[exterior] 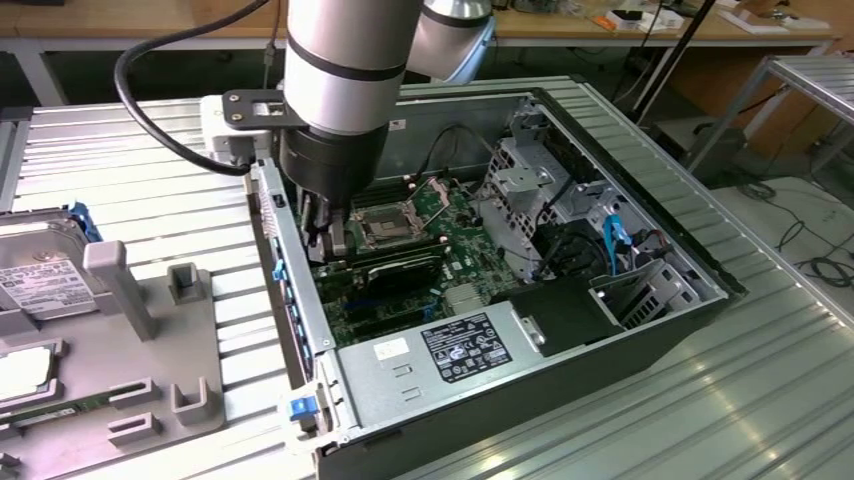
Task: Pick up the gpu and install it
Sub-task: 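Press down on the gpu until it lock into place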
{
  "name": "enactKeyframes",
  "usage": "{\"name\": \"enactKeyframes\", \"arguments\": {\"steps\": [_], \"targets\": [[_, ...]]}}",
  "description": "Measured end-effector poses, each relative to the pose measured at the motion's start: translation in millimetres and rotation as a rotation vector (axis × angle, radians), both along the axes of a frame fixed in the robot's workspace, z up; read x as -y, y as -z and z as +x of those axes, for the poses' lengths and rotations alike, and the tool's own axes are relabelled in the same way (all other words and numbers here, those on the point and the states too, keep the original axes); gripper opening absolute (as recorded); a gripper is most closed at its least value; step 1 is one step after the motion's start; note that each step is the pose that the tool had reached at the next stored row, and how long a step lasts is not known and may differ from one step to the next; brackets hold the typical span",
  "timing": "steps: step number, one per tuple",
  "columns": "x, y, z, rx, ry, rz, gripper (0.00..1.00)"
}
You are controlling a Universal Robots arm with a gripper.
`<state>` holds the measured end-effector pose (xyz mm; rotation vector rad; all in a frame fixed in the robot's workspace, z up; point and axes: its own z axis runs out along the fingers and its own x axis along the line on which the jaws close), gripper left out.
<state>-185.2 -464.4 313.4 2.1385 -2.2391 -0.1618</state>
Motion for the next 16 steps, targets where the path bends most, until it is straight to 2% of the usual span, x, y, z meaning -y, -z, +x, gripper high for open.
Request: {"name": "enactKeyframes", "arguments": {"steps": [8,13,16], "targets": [[0.2,3.8,0.0,-0.0005,0.000,0.0015,0.11],[-0.2,5.5,0.0,-0.0004,0.000,0.0186,0.11],[-0.9,4.9,-0.4,-0.0017,0.000,0.0341,0.11]]}}
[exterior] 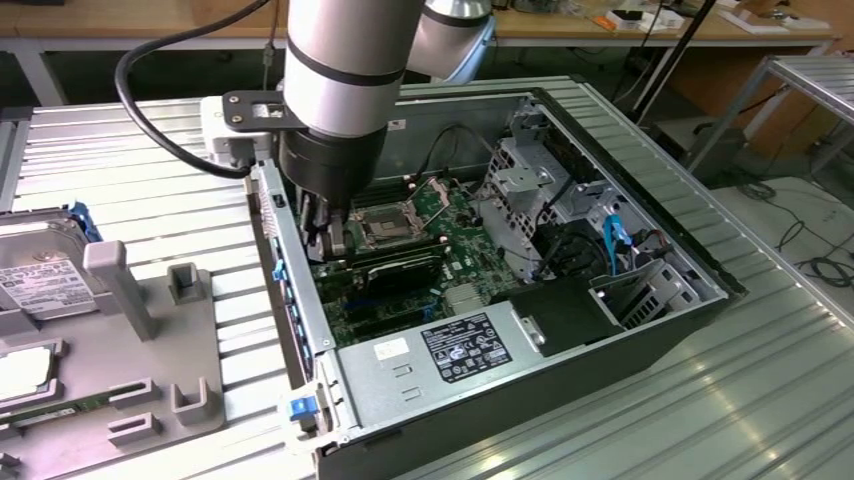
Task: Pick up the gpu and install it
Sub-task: 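Press down on the gpu until it lock into place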
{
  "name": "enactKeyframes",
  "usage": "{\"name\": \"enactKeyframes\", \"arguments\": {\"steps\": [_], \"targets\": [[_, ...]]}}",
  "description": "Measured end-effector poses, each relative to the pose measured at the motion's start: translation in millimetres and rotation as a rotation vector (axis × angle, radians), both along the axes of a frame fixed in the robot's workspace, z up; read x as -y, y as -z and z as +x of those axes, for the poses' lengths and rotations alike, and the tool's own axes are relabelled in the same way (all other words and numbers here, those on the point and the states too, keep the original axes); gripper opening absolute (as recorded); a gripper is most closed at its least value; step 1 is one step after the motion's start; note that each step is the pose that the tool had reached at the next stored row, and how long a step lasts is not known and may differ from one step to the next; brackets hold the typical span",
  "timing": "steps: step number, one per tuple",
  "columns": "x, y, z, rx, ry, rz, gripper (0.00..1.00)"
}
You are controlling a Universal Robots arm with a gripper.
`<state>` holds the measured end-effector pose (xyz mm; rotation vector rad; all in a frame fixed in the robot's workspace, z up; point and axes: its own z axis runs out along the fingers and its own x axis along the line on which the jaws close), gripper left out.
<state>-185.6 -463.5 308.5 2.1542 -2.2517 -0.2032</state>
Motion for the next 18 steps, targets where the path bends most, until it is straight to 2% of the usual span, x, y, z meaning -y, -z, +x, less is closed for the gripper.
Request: {"name": "enactKeyframes", "arguments": {"steps": [1,2,3,5,7,9,11,12,14,18], "targets": [[-0.5,0.2,0.1,0.0001,0.000,0.0042,0.11],[-1.2,0.7,0.2,0.0006,0.000,0.0118,0.11],[-2.1,1.4,0.7,0.0014,0.000,0.0259,0.11],[-3.5,2.5,3.0,0.0019,0.000,0.0335,0.11],[-3.9,1.6,7.0,-0.0033,0.000,0.0307,0.11],[-4.1,1.7,9.0,-0.0072,0.000,0.0307,0.11],[-4.7,1.8,12.5,-0.0153,0.000,0.0296,0.11],[-5.1,1.8,16.4,-0.0231,0.000,0.0295,0.11],[-5.5,1.7,23.0,-0.0325,0.001,0.0293,0.11],[-6.5,1.7,38.1,-0.0375,0.001,0.0290,0.11]]}}
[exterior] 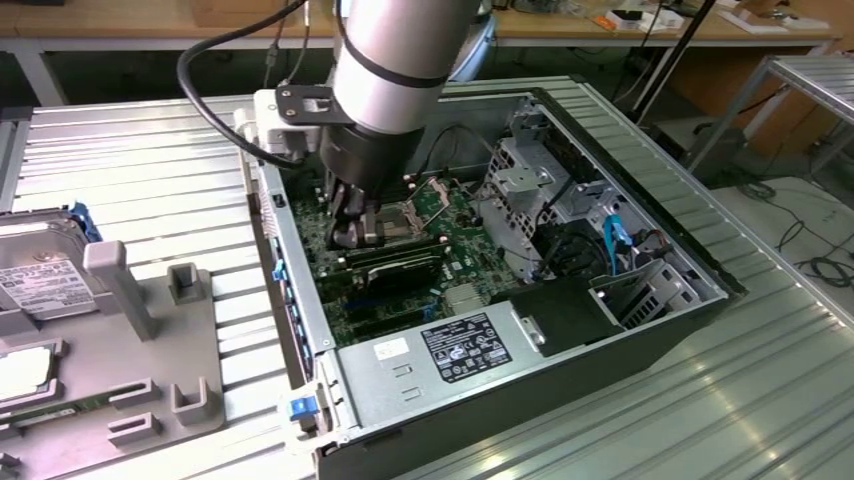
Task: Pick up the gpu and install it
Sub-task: 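Press down on the gpu until it lock into place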
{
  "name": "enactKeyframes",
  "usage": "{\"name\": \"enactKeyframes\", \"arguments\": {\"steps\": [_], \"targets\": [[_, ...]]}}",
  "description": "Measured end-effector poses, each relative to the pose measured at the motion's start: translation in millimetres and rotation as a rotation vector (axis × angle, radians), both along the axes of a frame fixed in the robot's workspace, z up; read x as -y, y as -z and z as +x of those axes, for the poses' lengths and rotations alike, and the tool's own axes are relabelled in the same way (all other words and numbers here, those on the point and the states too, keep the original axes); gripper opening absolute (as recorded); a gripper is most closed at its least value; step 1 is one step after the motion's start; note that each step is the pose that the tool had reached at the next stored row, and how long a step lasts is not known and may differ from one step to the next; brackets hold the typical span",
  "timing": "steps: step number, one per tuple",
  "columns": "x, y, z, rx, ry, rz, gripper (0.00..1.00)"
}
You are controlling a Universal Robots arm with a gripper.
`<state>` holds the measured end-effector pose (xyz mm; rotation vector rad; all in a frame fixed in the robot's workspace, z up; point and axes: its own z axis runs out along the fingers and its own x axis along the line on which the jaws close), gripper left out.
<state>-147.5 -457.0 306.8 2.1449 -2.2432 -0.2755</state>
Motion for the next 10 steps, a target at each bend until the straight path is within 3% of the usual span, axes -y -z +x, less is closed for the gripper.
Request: {"name": "enactKeyframes", "arguments": {"steps": [5,10], "targets": [[-0.7,0.1,15.8,-0.0011,0.000,-0.0003,0.11],[-1.6,4.2,20.8,-0.0009,0.000,-0.0009,0.11]]}}
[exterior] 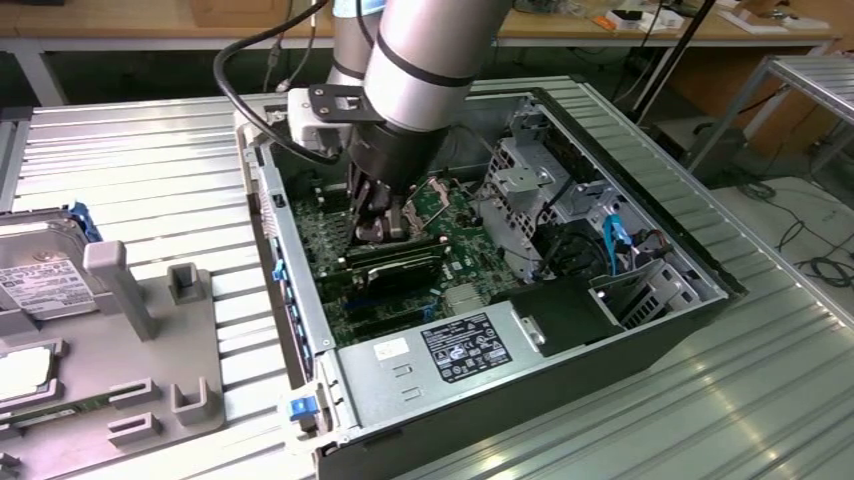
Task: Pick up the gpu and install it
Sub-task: 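Press down on the gpu until it lock into place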
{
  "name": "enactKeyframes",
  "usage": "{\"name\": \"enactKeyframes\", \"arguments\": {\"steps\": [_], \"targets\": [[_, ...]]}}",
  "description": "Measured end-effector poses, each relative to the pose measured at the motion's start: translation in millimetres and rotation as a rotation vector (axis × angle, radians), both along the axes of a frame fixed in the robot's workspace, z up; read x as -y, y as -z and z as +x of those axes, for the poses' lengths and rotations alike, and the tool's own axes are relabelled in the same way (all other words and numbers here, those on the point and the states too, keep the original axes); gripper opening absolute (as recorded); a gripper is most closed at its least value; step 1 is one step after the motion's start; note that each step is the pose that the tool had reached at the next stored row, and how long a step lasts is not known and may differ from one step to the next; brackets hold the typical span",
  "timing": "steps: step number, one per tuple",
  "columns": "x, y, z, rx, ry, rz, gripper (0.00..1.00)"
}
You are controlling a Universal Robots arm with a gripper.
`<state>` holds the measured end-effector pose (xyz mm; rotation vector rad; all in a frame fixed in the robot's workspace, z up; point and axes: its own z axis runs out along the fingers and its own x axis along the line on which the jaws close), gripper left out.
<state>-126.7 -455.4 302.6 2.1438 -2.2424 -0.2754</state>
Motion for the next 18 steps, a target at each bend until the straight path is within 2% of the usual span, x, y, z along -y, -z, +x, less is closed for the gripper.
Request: {"name": "enactKeyframes", "arguments": {"steps": [5,11,12,13,14,17,18], "targets": [[-0.1,11.1,3.6,0.0006,0.000,-0.0001,0.11],[0.0,18.2,9.3,0.0063,0.017,-0.0020,0.11],[0.0,19.0,10.1,0.0069,0.018,-0.0032,0.11],[-0.1,19.7,10.9,0.0072,0.020,-0.0079,0.11],[0.0,20.8,12.1,0.0074,0.022,-0.0150,0.11],[0.3,21.0,19.0,0.0031,0.022,-0.0159,0.11],[0.2,21.0,19.2,0.0227,0.022,-0.0193,0.11]]}}
